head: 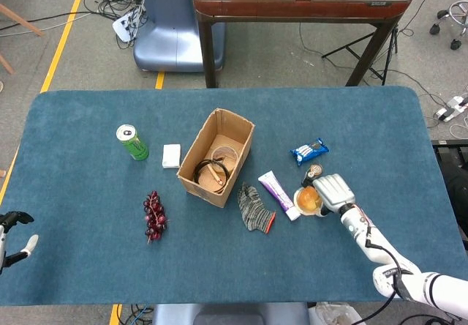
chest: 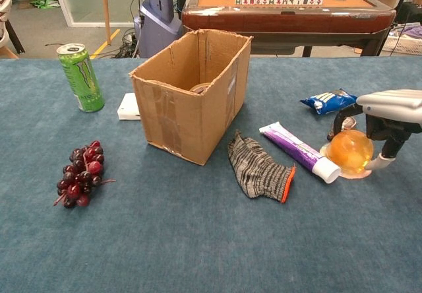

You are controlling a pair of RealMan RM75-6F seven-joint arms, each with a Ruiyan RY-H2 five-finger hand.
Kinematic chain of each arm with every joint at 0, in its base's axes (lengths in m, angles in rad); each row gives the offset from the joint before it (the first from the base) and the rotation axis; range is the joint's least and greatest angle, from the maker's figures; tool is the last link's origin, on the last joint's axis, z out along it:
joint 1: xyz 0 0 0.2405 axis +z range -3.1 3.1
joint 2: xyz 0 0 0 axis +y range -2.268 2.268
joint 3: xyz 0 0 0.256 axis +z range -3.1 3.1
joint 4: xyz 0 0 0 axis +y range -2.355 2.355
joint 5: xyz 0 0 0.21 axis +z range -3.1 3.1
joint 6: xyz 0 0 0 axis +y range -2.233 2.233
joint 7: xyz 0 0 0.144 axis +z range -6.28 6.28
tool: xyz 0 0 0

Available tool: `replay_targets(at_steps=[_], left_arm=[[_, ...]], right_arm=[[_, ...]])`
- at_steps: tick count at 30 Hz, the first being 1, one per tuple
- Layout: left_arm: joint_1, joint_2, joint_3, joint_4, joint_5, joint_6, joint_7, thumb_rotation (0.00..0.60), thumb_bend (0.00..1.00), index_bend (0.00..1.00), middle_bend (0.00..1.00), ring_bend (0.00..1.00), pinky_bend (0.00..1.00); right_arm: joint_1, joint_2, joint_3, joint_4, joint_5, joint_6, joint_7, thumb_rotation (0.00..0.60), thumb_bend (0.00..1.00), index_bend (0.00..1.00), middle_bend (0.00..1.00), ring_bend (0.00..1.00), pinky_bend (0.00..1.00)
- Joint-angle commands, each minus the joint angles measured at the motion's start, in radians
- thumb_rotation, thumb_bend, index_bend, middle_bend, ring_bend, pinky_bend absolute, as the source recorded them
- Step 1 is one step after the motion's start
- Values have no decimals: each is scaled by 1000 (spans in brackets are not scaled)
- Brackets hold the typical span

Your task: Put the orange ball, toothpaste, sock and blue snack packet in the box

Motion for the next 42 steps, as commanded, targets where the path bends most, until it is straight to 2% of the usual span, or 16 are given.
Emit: replay_targets(at_steps=[1,10,16,24,33,42], left_arm=[[1,2,0,-2,-1,-1,-3,600,262,445,460,416,607],[1,5,-1,-3,-8,-6,-8,600,262,445,460,416,607],[1,6,-1,-2,-11,-10,-9,600,262,445,460,416,607],[-1,5,-2,0,-18,-17,-10,600,262,445,460,416,607],[-2,6,-2,-2,-23,-24,-4,600,262,445,460,416,607],[0,10,-2,-11,-23,-21,-1,600,262,445,460,416,607]], right_arm=[[2,-4,-2,7,0,-1,4,600,51,407,1000,1000,1000],[-1,-13,-6,24,-19,16,31,600,132,527,1000,1000,1000],[-12,5,-4,14,-54,42,69,600,134,598,1000,1000,1000],[-27,47,-1,-25,-102,89,100,600,134,639,1000,1000,1000],[-43,163,34,-180,-150,184,87,600,134,642,1000,1000,1000],[-27,291,117,-374,-128,258,18,600,134,642,1000,1000,1000]])
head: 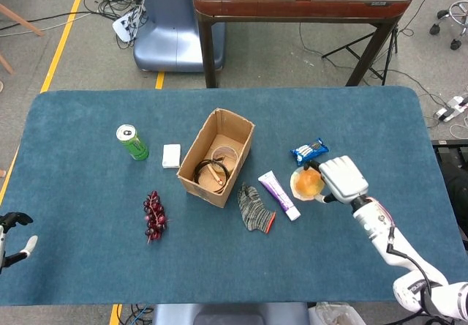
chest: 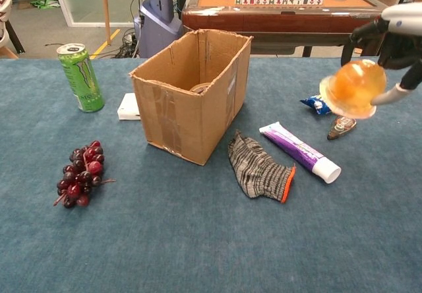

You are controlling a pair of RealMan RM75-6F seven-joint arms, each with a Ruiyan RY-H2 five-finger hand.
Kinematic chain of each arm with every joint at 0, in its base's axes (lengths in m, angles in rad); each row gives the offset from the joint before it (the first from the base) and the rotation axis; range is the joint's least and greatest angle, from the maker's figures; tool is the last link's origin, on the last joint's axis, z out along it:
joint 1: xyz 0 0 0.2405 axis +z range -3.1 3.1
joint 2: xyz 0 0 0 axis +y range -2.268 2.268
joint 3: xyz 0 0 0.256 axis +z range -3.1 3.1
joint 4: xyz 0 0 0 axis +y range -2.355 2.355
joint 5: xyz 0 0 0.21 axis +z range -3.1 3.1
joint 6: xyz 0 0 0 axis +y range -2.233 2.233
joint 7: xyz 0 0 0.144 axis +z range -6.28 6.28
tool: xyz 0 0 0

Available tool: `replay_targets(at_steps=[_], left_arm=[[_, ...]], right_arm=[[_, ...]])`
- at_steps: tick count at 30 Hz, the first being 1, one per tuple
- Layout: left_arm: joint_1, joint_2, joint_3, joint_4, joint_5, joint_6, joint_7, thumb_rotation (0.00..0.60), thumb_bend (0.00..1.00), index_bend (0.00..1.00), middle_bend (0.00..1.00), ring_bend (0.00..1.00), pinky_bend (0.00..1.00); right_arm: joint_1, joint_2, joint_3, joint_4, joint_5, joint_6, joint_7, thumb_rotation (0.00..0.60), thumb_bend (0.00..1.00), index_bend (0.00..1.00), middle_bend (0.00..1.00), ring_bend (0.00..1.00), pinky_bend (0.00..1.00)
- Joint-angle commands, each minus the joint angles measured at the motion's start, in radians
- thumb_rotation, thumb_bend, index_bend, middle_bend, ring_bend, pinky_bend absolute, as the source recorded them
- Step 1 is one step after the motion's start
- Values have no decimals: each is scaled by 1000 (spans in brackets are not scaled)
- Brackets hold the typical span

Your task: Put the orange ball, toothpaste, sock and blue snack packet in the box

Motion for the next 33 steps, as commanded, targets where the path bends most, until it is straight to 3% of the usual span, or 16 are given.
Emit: replay_targets(at_steps=[1,6,12,24,33], left_arm=[[0,1,0,-2,-1,0,-1,600,262,445,460,416,607],[2,1,1,-6,9,10,9,600,262,445,460,416,607],[7,3,2,-15,24,28,15,600,262,446,460,416,607],[16,16,5,-32,48,51,0,600,262,446,460,416,607],[25,31,8,-40,69,71,-16,600,262,443,460,416,607]], right_arm=[[9,45,48,-73,8,45,-21,600,134,642,1000,1000,1000],[30,49,103,-125,1,91,-27,600,135,652,1000,1000,1000],[95,-31,162,-101,23,111,-61,600,134,674,1000,1000,1000],[289,-305,240,68,161,65,-149,600,134,680,1000,1000,1000],[401,-500,236,228,212,36,-181,600,134,680,1000,1000,1000]])
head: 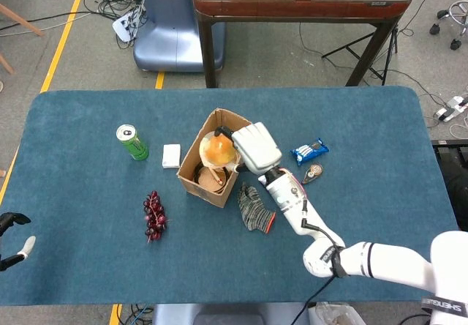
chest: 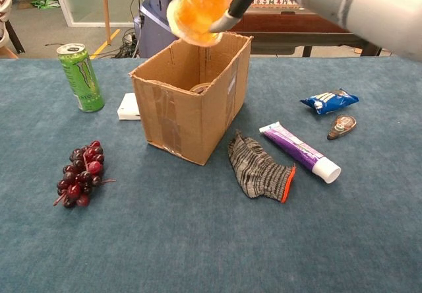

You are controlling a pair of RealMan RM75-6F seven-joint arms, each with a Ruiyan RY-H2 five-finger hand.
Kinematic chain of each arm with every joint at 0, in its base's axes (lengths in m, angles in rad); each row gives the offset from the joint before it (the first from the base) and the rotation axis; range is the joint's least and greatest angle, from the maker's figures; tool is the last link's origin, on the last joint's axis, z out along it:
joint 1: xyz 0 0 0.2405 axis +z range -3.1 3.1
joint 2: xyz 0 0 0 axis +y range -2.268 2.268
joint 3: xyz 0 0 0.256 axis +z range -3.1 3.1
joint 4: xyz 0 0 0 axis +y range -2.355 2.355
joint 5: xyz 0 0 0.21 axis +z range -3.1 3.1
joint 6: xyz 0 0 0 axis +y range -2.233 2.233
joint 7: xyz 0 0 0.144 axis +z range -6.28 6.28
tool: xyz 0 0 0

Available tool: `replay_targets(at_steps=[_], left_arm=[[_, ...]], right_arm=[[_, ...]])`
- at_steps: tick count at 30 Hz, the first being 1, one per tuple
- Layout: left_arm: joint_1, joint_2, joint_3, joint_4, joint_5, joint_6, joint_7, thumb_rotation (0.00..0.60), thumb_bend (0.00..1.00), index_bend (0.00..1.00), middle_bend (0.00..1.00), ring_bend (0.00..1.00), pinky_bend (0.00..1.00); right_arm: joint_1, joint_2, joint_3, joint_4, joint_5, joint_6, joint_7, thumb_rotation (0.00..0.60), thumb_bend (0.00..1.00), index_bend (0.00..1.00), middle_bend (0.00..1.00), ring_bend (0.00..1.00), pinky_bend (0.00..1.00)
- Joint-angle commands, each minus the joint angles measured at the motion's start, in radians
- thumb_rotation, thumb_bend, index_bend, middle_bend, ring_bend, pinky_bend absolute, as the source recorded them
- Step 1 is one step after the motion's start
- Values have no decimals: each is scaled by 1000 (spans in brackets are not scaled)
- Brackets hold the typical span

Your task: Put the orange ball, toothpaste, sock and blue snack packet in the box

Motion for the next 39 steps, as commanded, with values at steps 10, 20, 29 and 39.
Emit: replay_targets(at_steps=[10,20,29,39], left_arm=[[5,5,5,-7,9,4,2,600,262,443,460,416,607],[2,0,4,-3,1,-4,15,600,261,443,460,416,607],[-1,-8,1,2,-8,-10,31,600,262,443,460,416,607],[-11,-22,-2,14,-26,-34,51,600,262,443,460,416,607]], right_arm=[[61,-97,-18,72,29,-10,-39,600,0,283,1000,1000,1000],[-11,26,-58,-34,1,4,-1,600,0,211,1000,1000,1000],[-124,213,-144,-171,-160,59,59,600,0,267,1000,1000,1000],[-212,344,-275,-167,-414,103,104,600,0,375,1000,1000,1000]])
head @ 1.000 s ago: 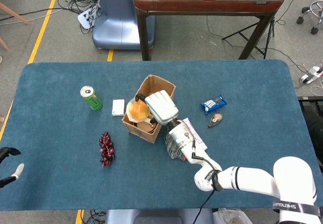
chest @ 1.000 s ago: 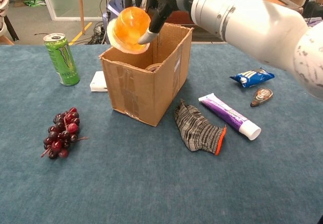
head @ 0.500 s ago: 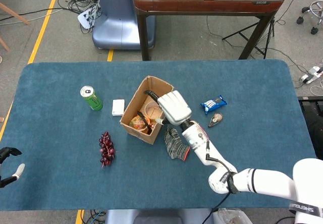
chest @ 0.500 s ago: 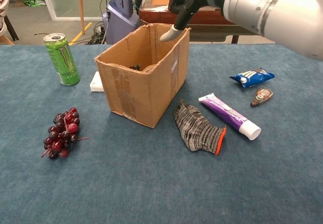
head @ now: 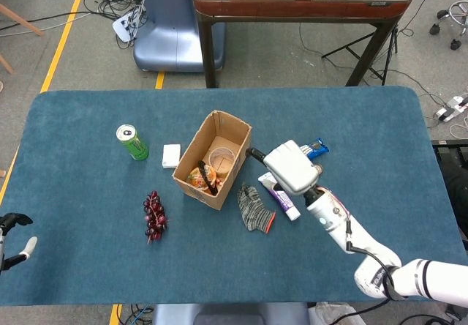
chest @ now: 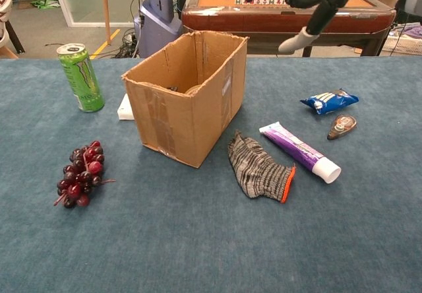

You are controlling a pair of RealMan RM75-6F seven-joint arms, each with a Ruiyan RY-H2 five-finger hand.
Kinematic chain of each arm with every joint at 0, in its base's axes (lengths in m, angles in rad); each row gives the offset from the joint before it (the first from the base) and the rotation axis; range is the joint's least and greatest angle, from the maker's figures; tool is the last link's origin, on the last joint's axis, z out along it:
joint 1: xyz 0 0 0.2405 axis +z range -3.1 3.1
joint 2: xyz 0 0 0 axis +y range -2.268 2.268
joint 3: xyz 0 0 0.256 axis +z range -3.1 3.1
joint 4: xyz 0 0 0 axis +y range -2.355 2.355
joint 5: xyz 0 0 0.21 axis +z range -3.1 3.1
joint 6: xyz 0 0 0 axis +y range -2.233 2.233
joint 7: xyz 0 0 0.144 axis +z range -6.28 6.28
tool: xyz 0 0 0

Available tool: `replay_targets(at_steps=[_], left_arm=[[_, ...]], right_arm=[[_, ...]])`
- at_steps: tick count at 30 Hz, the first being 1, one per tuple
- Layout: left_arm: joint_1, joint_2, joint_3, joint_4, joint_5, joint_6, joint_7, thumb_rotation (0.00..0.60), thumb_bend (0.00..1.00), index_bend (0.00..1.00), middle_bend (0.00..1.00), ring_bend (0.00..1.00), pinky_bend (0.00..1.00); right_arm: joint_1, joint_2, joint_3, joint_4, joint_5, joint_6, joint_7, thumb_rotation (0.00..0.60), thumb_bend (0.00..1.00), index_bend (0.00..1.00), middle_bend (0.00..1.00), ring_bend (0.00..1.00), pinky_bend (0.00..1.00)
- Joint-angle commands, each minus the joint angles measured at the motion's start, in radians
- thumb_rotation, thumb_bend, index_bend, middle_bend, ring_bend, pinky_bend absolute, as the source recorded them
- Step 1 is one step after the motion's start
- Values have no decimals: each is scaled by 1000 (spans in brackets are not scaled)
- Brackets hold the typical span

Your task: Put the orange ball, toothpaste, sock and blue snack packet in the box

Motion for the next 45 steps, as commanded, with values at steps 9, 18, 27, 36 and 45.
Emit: replay_targets(at_steps=[9,18,27,36,45], left_arm=[[-5,-6,1,7,-10,-13,9,600,262,443,460,416,607],[-6,-6,1,9,-12,-16,10,600,262,443,460,416,607],[-7,-8,0,11,-21,-22,12,600,262,443,460,416,607],[-8,-8,0,13,-26,-26,10,600,262,443,460,416,607],[-8,-7,-2,13,-32,-28,5,600,262,443,460,416,607]], right_arm=[[-90,30,-137,105,-197,37,32,600,0,377,1000,1000,1000],[-118,-6,-179,220,-224,5,37,600,0,377,1000,1000,1000],[-131,-73,-208,343,-259,-17,67,600,0,355,1000,1000,1000],[-147,-137,-218,471,-262,-35,53,600,0,200,1000,1000,1000],[-154,-221,-219,578,-268,-38,81,600,0,185,1000,1000,1000]])
